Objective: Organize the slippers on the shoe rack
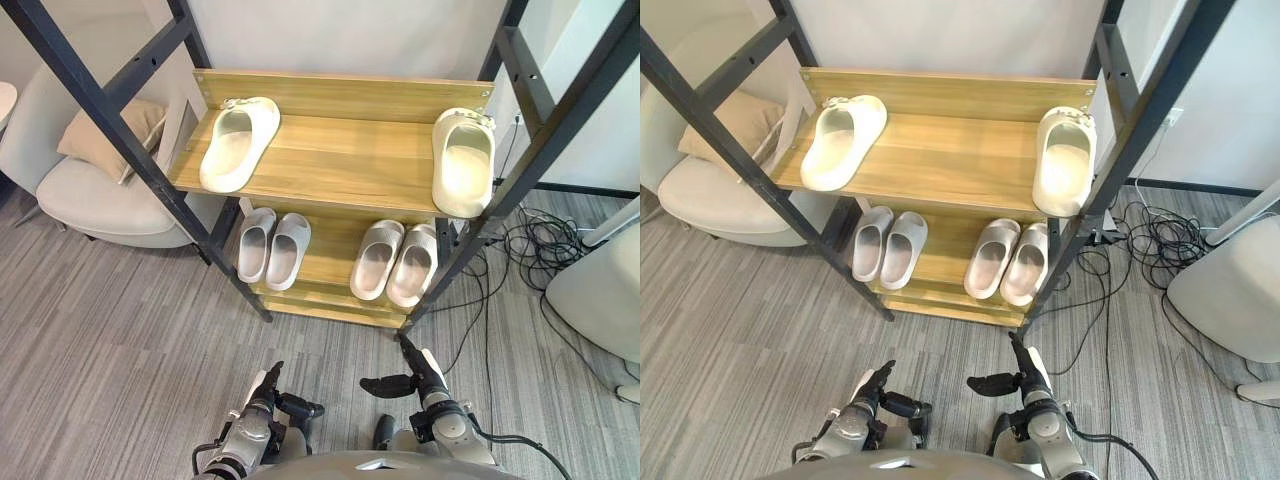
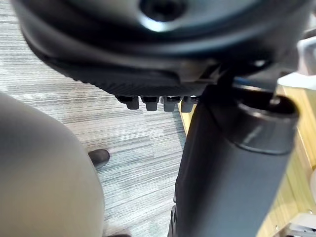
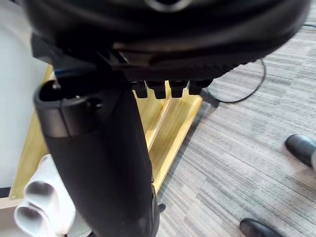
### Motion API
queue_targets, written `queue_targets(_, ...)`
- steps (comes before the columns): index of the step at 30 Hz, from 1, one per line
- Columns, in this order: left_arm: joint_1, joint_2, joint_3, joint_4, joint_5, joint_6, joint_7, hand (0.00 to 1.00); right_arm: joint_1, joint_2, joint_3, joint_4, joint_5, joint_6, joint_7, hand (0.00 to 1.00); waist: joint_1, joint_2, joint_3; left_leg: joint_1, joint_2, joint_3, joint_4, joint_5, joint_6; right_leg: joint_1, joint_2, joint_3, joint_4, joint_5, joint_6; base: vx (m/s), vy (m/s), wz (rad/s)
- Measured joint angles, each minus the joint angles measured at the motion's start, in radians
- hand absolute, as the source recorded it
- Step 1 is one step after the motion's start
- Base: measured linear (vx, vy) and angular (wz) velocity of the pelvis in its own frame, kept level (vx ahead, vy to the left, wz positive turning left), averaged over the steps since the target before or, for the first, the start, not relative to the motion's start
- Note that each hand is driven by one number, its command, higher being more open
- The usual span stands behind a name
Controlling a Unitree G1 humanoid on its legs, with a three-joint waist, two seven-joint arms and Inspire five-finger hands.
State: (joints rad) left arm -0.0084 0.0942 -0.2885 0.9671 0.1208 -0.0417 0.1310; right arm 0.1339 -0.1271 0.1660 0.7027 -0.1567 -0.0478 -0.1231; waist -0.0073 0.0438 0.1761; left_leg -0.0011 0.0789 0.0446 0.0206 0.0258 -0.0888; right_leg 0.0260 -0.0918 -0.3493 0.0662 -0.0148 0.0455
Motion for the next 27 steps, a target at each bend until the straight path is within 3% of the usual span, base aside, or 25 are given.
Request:
queue_targets(4,0.003,0.022,-0.144,-0.106,-0.003,-0.001,-0.032,1.00,-0.003,0.008,-0.067,0.063,0.007,0.007,-0.015,1.00,-0.003,0.002,-0.001,0.018,0.000,0.001,-0.009,0.000,0.000,0.028,0.008,0.004,-0.041,0.025,0.002,-0.05,0.026,-0.04)
queue_targets(7,0.003,0.059,-0.314,-0.278,-0.032,-0.004,-0.075,1.00,-0.008,0.007,-0.088,0.098,0.038,0.005,-0.022,1.00,-0.006,0.007,-0.009,0.021,-0.003,-0.005,-0.030,0.006,-0.003,0.032,0.010,0.005,-0.066,0.043,0.001,-0.01,0.007,-0.01)
queue_targets(8,0.003,0.076,-0.402,-0.379,-0.066,-0.014,-0.107,1.00,-0.008,0.008,-0.104,0.107,0.054,0.004,-0.023,1.00,-0.009,0.011,-0.013,0.023,-0.005,-0.008,-0.036,0.009,0.001,0.038,0.011,0.004,-0.080,0.049,0.002,0.00,0.000,0.00)
queue_targets(13,0.001,0.089,-0.582,-0.690,-0.248,-0.053,-0.211,1.00,-0.011,0.015,-0.111,0.147,0.160,-0.005,-0.019,1.00,-0.026,0.021,-0.038,0.049,-0.013,-0.012,-0.067,0.018,0.019,0.067,0.016,-0.001,-0.113,0.056,0.003,0.04,0.006,0.03)
queue_targets(18,-0.020,0.117,-0.569,-0.937,-0.380,-0.066,-0.225,1.00,-0.002,0.020,-0.145,0.166,0.230,-0.007,-0.008,1.00,-0.032,0.030,-0.060,0.061,-0.012,-0.020,-0.074,0.015,0.025,0.087,0.027,-0.006,-0.136,0.056,0.002,0.07,-0.020,0.01)
queue_targets(21,-0.069,0.132,-0.477,-1.088,-0.425,-0.072,-0.193,1.00,-0.001,0.016,-0.147,0.173,0.243,-0.008,0.002,1.00,-0.031,0.034,-0.064,0.067,-0.009,-0.021,-0.077,0.013,0.024,0.095,0.025,-0.006,-0.141,0.052,0.001,0.02,-0.003,0.01)
queue_targets(25,-0.097,0.132,-0.321,-1.272,-0.426,-0.136,-0.103,1.00,0.007,0.019,-0.146,0.187,0.278,-0.022,0.009,1.00,-0.028,0.029,-0.086,0.070,-0.008,-0.019,-0.077,0.008,0.028,0.098,0.026,-0.004,-0.141,0.047,-0.001,0.01,0.003,0.00)
queue_targets(27,-0.110,0.131,-0.291,-1.326,-0.424,-0.168,-0.071,1.00,0.003,0.020,-0.145,0.208,0.277,-0.023,0.010,1.00,-0.022,0.022,-0.092,0.072,-0.008,-0.020,-0.076,0.007,0.028,0.100,0.026,-0.004,-0.141,0.047,-0.001,0.00,0.000,0.00)
